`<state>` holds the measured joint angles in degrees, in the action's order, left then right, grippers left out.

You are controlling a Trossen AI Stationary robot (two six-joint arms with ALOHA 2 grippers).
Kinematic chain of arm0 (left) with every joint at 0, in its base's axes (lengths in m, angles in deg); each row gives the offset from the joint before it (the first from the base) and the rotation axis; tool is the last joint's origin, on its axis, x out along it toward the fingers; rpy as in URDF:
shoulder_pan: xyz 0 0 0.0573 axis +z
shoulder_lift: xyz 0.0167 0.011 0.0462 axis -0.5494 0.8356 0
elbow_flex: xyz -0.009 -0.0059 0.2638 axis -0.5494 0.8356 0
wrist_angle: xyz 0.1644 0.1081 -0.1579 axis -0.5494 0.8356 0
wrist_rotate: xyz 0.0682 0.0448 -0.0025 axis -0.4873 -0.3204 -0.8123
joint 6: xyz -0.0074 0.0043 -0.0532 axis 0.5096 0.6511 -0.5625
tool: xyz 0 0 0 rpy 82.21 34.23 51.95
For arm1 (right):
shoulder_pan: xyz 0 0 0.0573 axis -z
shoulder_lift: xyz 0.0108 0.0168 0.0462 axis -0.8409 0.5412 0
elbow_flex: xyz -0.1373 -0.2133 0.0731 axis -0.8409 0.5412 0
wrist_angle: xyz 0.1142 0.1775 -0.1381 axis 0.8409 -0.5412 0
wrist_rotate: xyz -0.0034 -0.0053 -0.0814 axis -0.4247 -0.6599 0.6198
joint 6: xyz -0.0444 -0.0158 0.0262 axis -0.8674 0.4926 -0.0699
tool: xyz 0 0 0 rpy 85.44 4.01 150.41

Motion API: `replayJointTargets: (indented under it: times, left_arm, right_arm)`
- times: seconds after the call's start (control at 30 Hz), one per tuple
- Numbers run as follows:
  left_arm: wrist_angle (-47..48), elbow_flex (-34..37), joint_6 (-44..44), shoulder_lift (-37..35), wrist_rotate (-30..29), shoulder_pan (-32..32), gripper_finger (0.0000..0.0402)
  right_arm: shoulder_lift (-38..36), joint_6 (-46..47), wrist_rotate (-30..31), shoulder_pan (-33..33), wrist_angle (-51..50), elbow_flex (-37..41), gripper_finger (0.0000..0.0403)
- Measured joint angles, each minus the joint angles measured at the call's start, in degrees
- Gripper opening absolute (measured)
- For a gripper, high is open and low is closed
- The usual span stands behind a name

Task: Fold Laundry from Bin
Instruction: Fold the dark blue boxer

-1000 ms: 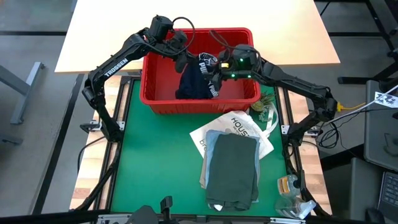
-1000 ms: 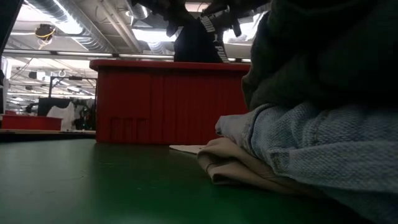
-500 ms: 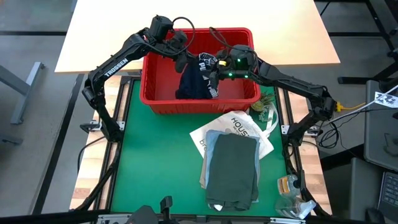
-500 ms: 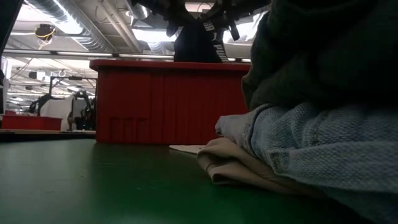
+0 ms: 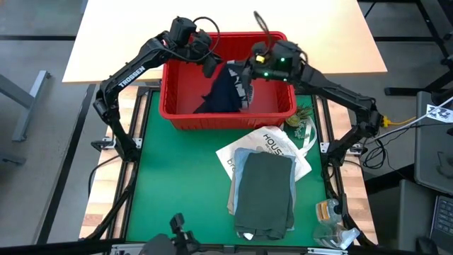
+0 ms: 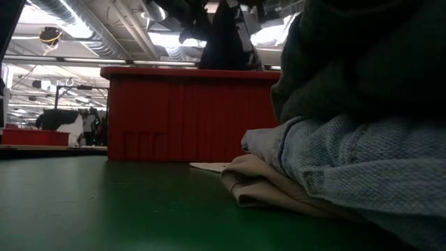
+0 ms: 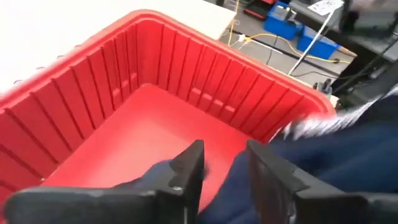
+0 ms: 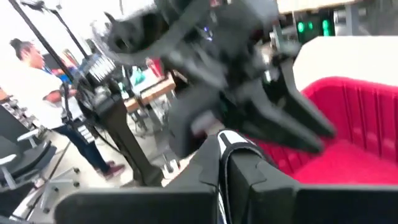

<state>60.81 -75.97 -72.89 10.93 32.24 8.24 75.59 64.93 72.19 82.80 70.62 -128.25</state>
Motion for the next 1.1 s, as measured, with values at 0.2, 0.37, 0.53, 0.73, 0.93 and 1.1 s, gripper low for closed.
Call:
replayJointTargets:
  times: [0.2, 0.37, 0.53, 0.73, 0.93, 1.1]
  left_arm:
    - [1.3, 0.0, 2.4, -2.3, 0.6, 0.8, 0.0123]
    - [5.8, 0.0, 9.0, -5.8, 0.4, 1.3, 0.0121]
    - [13.5, 0.0, 13.5, -9.4, 0.5, 1.3, 0.0122]
    - [25.4, 0.0, 15.5, -10.7, 1.5, 1.2, 0.0122]
    - [28.1, 3.3, 16.1, -10.6, 1.9, -0.3, 0.0123]
    - [25.9, 7.2, 16.4, -10.6, -0.6, -2.5, 0.0123]
  right_arm:
    - [-0.1, -3.8, 0.5, 0.9, -5.0, -7.6, 0.0006]
    - [-0.1, -7.1, 1.6, 1.7, -13.5, -14.2, 0.0003]
    - [-0.1, -8.0, 0.8, 1.9, -19.5, -19.6, 0.0005]
    - [-0.1, -8.9, -0.6, 1.8, -24.4, -24.7, 0.0004]
    - [-0.2, -8.9, -3.0, 1.8, -25.9, -27.1, 0.0002]
    - [-0.2, -8.8, -3.4, 1.8, -26.0, -27.2, 0.0004]
